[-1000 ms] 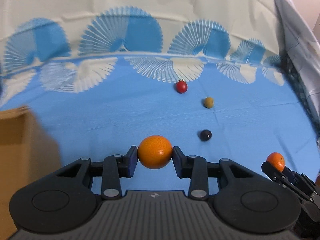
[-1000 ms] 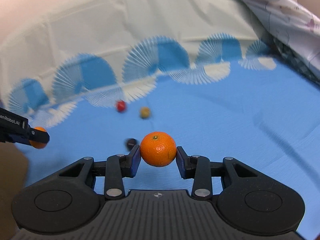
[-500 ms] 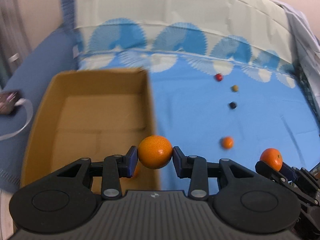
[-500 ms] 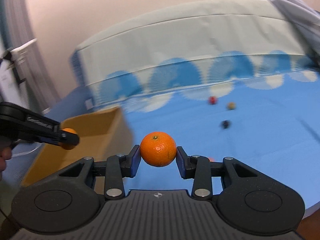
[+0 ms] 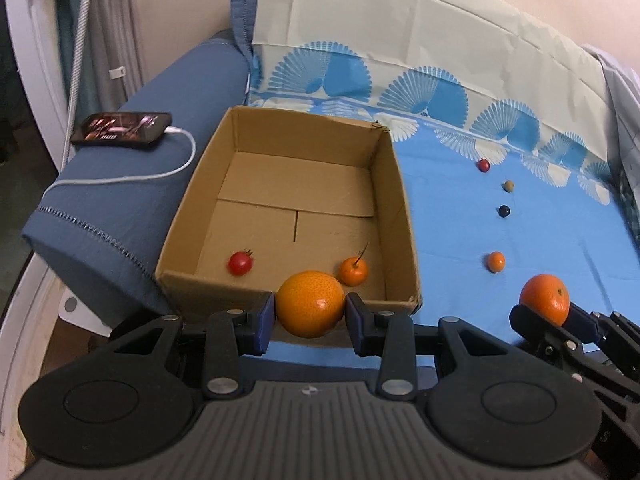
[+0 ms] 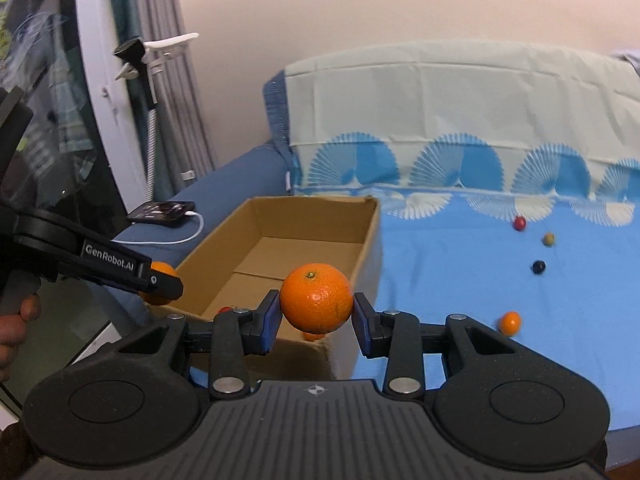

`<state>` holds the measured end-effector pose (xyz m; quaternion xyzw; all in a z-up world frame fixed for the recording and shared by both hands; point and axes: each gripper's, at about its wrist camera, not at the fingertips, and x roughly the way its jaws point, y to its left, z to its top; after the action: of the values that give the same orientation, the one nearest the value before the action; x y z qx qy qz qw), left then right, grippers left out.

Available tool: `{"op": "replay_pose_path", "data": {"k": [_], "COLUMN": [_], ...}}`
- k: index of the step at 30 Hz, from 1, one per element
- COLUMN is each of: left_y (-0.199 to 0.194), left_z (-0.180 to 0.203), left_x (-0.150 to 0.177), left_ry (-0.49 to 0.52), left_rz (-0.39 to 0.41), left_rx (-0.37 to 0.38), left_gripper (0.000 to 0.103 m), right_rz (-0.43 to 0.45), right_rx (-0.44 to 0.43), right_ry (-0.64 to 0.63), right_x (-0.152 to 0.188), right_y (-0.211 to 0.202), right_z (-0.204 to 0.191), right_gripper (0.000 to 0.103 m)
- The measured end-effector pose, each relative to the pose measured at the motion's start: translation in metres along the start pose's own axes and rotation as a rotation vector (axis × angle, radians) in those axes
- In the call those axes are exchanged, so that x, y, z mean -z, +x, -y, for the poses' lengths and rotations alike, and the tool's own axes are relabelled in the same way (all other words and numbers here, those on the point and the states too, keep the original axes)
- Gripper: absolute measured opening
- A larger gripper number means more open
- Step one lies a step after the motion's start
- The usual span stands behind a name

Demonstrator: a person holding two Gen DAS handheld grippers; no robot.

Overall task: Organize fruits
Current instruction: 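Carry the orange in the left tool while the right tool carries its orange into the box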

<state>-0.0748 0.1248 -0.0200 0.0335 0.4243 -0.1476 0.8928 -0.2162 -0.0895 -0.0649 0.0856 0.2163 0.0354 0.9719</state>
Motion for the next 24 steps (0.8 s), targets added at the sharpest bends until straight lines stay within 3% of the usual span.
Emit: {"op": "replay_pose_path", "data": {"k": [10, 24], "left_y": [-0.005, 0.022], "left_z": [-0.018, -0.031], "left_x": [0.007, -0.006], "left_ry": [-0.034, -0.06], "left_rz": [0.01, -0.022], "left_rx": [0.022, 0.019], "left_gripper": [0.042, 0.042], "right_rz": [-0.003, -0.067], "right_rx": [0.011, 0.024], "right_ry": [-0.061, -0.083], "right_x": [-0.004, -0.007], "right_y": [0.003, 0.032], "right_z": [-0.022, -0.026], "right_gripper": [0.04, 0.04]}}
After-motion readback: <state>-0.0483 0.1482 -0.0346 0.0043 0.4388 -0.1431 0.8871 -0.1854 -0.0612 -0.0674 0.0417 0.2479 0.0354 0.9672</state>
